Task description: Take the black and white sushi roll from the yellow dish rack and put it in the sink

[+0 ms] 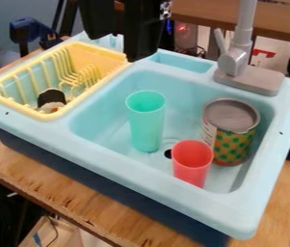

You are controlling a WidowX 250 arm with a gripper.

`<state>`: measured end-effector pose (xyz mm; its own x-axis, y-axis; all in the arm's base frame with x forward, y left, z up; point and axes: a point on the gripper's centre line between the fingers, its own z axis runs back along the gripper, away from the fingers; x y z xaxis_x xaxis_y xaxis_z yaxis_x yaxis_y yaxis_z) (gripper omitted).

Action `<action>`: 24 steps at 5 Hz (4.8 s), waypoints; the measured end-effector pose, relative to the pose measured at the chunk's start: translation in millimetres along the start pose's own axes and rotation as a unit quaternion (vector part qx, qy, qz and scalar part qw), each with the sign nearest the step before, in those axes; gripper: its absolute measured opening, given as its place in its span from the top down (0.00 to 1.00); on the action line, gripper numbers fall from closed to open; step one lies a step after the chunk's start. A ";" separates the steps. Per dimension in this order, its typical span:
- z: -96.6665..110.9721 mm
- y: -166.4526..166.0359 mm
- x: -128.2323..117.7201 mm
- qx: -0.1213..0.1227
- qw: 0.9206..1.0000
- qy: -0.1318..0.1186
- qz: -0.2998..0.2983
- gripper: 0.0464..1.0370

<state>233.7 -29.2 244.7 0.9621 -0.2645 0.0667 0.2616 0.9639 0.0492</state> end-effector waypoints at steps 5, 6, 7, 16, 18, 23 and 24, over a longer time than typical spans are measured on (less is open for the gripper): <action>-22.9 116.1 5.2 0.044 0.982 -0.029 0.179 0.03; -38.5 137.0 7.4 0.054 0.967 -0.043 0.245 0.03; -59.4 149.8 8.4 0.049 0.960 -0.026 0.274 0.03; -144.7 162.4 -5.2 0.035 0.935 0.041 0.351 0.45; -71.9 133.2 30.7 0.054 0.967 -0.022 0.248 0.46; -48.7 7.2 -5.6 0.011 0.998 0.013 0.055 0.46; -64.4 18.6 -2.1 0.020 0.997 0.022 0.072 0.46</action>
<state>241.6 -8.7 181.2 0.9921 -0.1213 0.0331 0.1183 0.9896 0.0815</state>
